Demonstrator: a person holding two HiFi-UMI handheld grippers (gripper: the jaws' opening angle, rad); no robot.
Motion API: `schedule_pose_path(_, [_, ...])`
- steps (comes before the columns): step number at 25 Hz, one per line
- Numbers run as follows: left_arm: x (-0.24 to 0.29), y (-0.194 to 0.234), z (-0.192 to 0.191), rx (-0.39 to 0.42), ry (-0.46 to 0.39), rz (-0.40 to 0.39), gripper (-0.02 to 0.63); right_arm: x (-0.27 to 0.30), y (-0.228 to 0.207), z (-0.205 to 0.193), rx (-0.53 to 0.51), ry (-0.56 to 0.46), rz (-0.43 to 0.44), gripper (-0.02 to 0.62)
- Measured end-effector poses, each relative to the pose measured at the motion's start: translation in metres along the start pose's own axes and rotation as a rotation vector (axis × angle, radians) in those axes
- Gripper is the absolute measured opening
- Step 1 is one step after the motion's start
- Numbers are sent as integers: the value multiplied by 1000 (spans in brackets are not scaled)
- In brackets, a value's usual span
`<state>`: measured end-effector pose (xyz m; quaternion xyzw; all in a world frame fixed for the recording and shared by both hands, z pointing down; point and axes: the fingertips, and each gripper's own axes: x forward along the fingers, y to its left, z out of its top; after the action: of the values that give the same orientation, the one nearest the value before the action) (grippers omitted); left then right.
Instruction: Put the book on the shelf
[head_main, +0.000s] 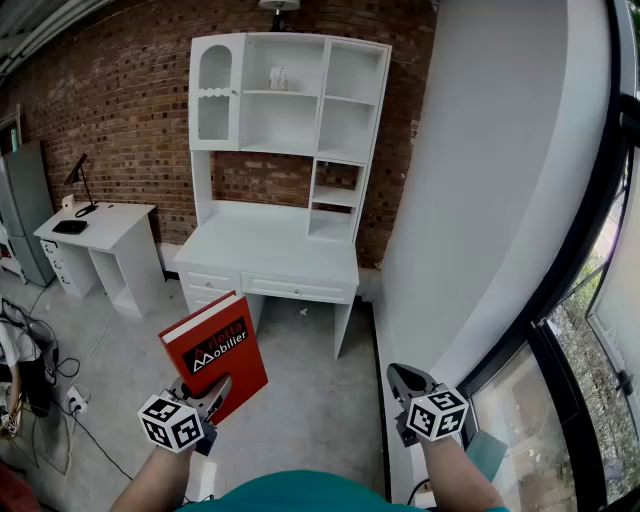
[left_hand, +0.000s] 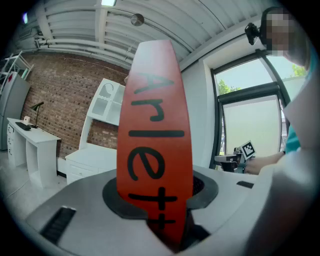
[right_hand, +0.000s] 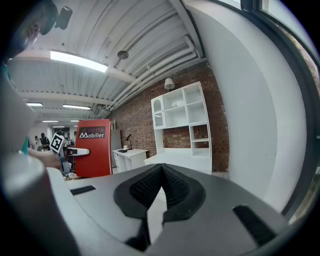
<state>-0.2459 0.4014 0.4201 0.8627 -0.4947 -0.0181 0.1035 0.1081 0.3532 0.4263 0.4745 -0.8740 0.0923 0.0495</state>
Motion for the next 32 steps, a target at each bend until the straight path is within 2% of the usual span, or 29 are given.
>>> schedule_pose_path(8, [18, -9, -3, 15, 10, 15, 173, -2, -21, 2, 2, 3, 9, 18])
schedule_pose_path(14, [53, -7, 4, 59, 19, 52, 173, 12, -56, 13, 95, -23, 23, 20])
schedule_pose_path(22, [103, -21, 13, 49, 18, 88, 172, 22, -93, 27, 57, -31, 20, 21])
schedule_pose_path(32, [142, -46, 9, 70, 51, 48, 173, 29, -120, 33, 28, -34, 12, 21])
